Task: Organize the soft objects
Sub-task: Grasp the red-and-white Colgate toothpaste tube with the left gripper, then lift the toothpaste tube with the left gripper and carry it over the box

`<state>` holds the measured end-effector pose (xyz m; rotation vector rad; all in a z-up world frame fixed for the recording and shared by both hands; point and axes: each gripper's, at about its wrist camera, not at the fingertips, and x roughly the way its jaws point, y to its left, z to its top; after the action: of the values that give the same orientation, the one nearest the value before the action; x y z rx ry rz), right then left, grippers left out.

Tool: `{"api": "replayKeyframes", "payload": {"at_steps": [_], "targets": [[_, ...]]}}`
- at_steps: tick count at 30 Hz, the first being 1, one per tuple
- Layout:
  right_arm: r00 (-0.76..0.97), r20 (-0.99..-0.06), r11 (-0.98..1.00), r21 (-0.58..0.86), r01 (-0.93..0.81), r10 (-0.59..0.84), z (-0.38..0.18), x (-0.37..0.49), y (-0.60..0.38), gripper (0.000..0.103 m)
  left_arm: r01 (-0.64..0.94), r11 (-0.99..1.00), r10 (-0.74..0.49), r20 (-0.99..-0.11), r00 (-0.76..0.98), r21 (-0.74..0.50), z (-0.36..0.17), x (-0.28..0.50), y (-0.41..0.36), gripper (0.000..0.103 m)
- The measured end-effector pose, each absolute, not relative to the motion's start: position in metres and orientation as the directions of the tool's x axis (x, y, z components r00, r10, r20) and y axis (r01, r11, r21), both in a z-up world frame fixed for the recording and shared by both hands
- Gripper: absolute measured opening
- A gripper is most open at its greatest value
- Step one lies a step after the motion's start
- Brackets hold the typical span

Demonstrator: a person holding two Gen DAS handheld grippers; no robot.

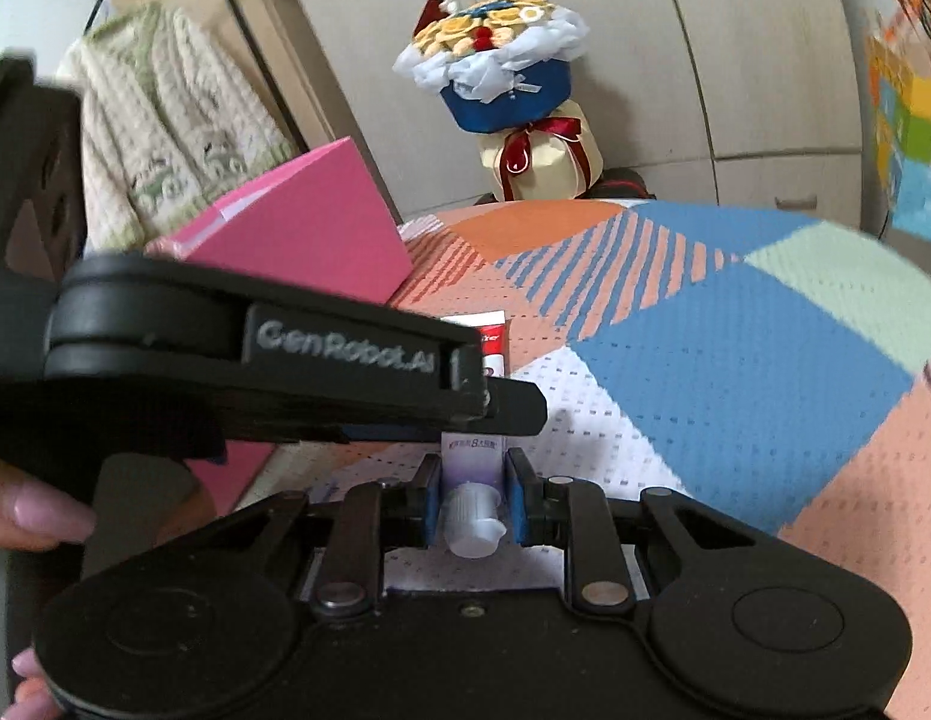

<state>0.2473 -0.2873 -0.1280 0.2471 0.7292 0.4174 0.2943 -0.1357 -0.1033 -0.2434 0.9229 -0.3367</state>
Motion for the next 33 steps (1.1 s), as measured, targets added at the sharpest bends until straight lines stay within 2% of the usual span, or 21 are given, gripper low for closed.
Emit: {"api": "replayKeyframes", "payload": {"at_steps": [3,5,11,16,33], "targets": [[0.658,-0.577,0.865,0.429,-0.260,0.483,-0.131,0.245,-0.296,0.026,0.191,0.920,-0.388,-0.738,0.552,-0.341,-0.104,0.289,-0.137,0.037],[0.665,-0.572,0.866,0.427,-0.260,0.481,-0.132,0.239,-0.295,0.026,0.195,0.916,-0.399,-0.737,0.546,-0.351,-0.106,0.285,-0.135,0.031],[0.690,-0.569,0.883,0.403,-0.239,0.447,-0.129,0.221,-0.284,0.026,0.213,0.914,-0.404,-0.711,0.575,-0.347,-0.105,0.265,-0.133,0.025],[0.715,-0.550,0.885,0.408,-0.222,0.433,-0.126,0.202,-0.280,0.026,0.239,0.901,-0.433,-0.693,0.577,-0.363,-0.100,0.245,-0.124,0.025],[0.776,-0.533,0.939,0.246,-0.239,0.338,-0.095,0.100,-0.236,0.026,0.351,0.861,-0.509,-0.629,0.588,-0.368,-0.072,0.141,-0.090,0.025]]}}
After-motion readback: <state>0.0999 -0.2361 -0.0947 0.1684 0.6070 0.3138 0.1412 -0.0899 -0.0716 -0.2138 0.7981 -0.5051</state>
